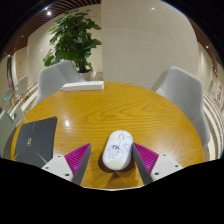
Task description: Arrange mouse
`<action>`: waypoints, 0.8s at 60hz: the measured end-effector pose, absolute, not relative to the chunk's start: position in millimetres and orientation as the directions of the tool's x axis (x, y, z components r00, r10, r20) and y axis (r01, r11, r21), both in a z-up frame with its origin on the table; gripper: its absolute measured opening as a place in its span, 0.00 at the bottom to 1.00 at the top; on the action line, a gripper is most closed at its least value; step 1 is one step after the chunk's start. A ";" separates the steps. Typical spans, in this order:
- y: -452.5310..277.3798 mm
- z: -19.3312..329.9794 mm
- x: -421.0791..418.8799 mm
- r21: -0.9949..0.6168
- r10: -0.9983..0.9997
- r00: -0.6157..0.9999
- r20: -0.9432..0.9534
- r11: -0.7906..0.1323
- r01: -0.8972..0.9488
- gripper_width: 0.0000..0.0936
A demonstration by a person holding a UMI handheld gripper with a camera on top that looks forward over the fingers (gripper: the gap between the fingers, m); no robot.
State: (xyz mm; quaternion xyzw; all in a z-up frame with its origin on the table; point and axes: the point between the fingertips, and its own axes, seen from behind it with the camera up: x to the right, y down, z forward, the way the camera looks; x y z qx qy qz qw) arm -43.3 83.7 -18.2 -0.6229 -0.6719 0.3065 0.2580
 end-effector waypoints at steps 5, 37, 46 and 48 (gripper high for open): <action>78.9 -17.8 -50.2 -0.732 0.995 -0.092 -0.047 0.028 0.681 0.87; 49.4 40.4 -67.2 -0.746 0.997 -0.022 -0.069 -0.037 0.665 0.46; -45.1 89.9 -71.0 -0.771 0.984 -0.111 -0.142 -0.039 0.635 0.46; -68.9 94.8 -68.3 -0.776 0.980 -0.137 -0.144 -0.026 0.630 0.46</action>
